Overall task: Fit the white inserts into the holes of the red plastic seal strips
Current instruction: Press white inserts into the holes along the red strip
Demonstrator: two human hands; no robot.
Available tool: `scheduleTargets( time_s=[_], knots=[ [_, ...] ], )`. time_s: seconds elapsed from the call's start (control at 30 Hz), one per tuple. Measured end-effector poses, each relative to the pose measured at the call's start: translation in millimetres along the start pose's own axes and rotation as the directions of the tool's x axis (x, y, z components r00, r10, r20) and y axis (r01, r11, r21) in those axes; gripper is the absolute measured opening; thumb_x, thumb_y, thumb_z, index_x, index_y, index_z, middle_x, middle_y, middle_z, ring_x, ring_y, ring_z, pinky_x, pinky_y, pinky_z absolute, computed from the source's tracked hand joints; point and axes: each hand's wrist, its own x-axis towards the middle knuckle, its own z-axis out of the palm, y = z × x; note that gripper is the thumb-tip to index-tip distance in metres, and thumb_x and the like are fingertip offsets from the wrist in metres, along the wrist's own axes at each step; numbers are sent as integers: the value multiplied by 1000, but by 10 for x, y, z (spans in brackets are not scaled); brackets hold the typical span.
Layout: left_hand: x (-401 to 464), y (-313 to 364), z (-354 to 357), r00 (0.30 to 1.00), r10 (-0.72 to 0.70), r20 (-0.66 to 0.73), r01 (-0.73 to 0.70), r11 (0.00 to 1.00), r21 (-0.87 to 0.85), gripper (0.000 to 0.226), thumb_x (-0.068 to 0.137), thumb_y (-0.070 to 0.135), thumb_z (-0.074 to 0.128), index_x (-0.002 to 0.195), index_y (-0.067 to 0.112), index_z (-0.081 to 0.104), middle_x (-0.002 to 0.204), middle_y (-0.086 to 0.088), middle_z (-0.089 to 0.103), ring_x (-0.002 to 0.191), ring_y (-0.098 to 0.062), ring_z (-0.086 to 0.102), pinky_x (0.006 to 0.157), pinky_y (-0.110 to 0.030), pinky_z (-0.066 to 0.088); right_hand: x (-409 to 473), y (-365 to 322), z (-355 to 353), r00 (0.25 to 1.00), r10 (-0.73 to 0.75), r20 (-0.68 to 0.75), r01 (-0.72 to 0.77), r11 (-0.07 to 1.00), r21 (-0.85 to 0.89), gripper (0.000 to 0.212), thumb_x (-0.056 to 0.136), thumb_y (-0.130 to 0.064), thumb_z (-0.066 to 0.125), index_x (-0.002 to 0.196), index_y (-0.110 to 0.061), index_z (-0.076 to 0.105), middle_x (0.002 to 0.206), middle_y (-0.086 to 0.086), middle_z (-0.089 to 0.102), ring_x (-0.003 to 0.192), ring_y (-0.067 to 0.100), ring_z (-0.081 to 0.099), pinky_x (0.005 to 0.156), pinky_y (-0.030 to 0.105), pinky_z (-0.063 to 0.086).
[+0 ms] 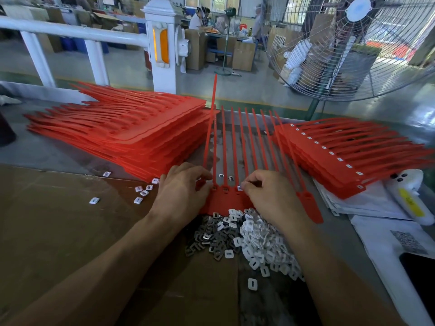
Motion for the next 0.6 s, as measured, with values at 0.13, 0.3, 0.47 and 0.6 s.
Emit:
scheduleTargets(
  time_s=[0.13,0.3,0.47,0.6],
  knots=[
    [-2,3,3,1000,-9,8,9,1000,-21,18,96,39,64,112,34,70,114,14,58,118,-13,48,107,-43,34,4,-12,36,1000,-20,-6,20,999,-32,11,98,-33,69,92,-27,75,78,-15,69,70,9,68,67,29,58],
    [-16,9,-9,1000,-12,10,13,999,-38,17,95,39,65,111,33,70,108,17,54,117,-13,48,107,-44,36,21,-8,86,999,-18,-39,16,999,-50,14,96,-34,72,83,-28,73,72,-11,71,55,6,62,55,27,50],
    [-17,11,-12,1000,-12,22,13,999,-45,15,95,38,66,109,34,70,109,16,54,118,-13,48,108,-46,37,5,-14,95,998,-7,-69,6,1000,-24,11,91,-36,77,83,-30,73,74,-15,70,67,5,68,66,29,57],
    [-12,13,-10,1000,-16,25,17,998,-55,13,95,38,66,107,35,70,109,16,55,118,-13,48,108,-48,37,-11,-16,87,998,-35,-49,34,999,-20,6,93,-34,75,89,-30,75,80,-17,71,73,4,69,77,31,59]
  ],
)
